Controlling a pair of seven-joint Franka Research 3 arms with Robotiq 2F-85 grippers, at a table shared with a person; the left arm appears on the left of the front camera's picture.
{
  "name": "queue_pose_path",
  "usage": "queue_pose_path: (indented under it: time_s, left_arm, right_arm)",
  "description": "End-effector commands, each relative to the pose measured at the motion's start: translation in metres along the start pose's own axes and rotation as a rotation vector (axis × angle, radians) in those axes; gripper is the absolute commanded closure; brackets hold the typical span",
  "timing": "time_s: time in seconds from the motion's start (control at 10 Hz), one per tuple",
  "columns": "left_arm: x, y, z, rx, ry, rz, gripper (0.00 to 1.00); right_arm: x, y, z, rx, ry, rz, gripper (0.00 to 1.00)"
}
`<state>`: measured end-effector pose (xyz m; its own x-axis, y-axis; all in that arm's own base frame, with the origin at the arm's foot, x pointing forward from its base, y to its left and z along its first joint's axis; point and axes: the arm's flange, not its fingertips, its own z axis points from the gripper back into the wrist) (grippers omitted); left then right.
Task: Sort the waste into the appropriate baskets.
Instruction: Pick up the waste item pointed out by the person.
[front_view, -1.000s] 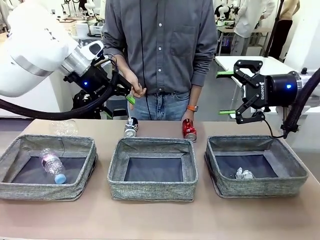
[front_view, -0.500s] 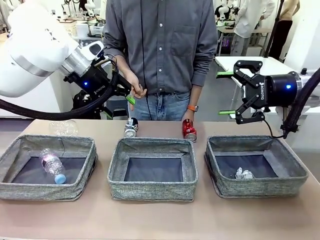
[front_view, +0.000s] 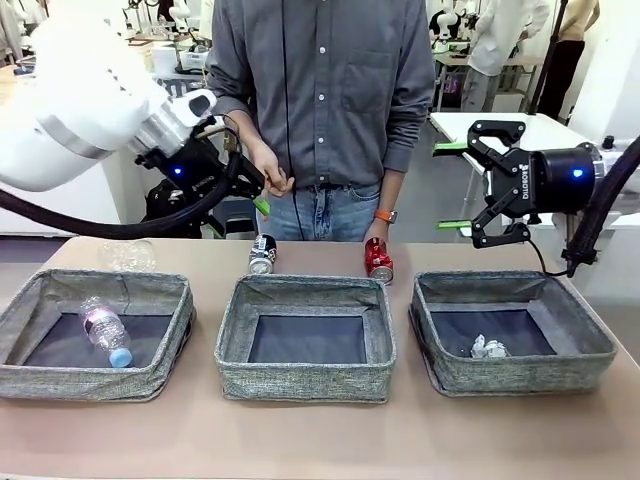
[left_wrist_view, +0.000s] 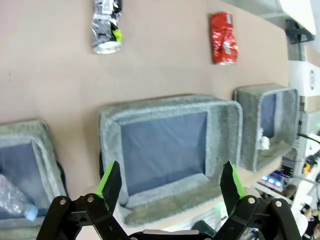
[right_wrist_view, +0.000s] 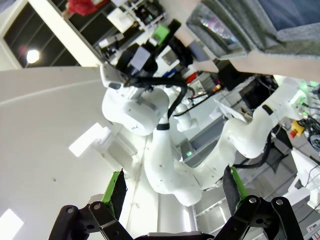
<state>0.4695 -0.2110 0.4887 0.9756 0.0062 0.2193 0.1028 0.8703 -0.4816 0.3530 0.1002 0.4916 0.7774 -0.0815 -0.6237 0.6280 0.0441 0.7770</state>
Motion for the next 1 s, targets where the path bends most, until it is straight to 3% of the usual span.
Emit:
queue_pose_path:
  time_s: [0.0, 0.2, 0.3, 0.5, 0.9]
  left_arm:
    - [0.034, -0.009, -0.019, 0.108, -0.015, 0.003, 0.0]
    - [0.072, -0.012, -0.057, 0.263, -0.055, 0.022, 0.0]
    - [0.082, -0.014, -0.073, 0.274, 0.007, -0.002, 0.0]
    - [0.098, -0.014, -0.108, 0.357, -0.018, 0.009, 0.0]
    - [0.097, 0.007, -0.158, 0.482, -0.138, 0.044, 0.0]
  right_arm:
    - [-0.003, 0.004, -0.002, 0.018, 0.014, -0.007, 0.0]
    - [-0.003, 0.004, -0.002, 0.018, 0.014, -0.007, 0.0]
    - [-0.003, 0.004, -0.002, 0.018, 0.014, -0.007, 0.0]
    - [-0.003, 0.004, -0.002, 0.018, 0.014, -0.007, 0.0]
    - [-0.003, 0.004, -0.002, 0.018, 0.014, -0.007, 0.0]
